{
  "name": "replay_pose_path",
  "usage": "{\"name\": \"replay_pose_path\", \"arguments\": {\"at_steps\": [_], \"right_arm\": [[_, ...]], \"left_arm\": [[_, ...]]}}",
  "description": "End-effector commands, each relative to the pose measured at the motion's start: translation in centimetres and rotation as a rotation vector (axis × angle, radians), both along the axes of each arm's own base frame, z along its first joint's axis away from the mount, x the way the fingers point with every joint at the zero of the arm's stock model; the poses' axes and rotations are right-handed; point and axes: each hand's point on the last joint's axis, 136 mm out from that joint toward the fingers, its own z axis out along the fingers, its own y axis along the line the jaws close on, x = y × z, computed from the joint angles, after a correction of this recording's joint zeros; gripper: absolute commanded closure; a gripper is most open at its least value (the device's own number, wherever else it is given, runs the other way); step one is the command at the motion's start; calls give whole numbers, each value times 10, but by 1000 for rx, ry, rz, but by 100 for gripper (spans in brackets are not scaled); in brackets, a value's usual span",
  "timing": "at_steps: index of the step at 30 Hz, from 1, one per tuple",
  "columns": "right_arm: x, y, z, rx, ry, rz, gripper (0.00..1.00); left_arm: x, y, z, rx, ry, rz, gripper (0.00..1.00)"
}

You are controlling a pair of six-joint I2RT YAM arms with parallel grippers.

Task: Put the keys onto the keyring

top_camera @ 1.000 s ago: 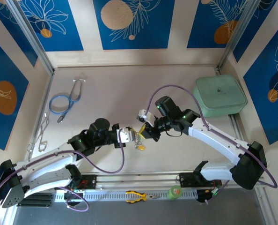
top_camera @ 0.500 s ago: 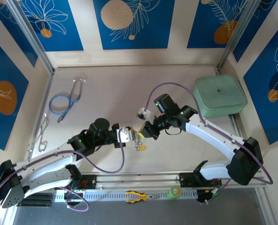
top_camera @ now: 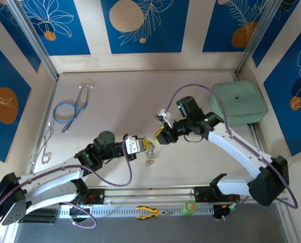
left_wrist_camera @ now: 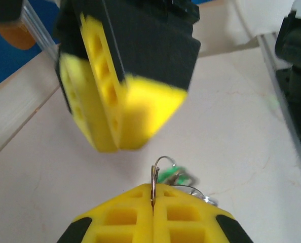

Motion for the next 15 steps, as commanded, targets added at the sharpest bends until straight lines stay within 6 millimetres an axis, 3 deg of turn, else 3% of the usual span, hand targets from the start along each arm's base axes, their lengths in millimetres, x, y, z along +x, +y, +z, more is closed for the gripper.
{"name": "replay_pose_path", "arguments": {"at_steps": [1,5,15], "right_arm": [[-26,-2,20,127,-151,138,68],[-46,-5,18,190,-364,252,70],[-46,-2,-5,90,-520,290,78]], "left_arm": [[-11,-10,29,-182,37,-76,100],[-17,-16,29,-232,81,-126,100],[-28,-23,25,-214,94,-211,100]]}}
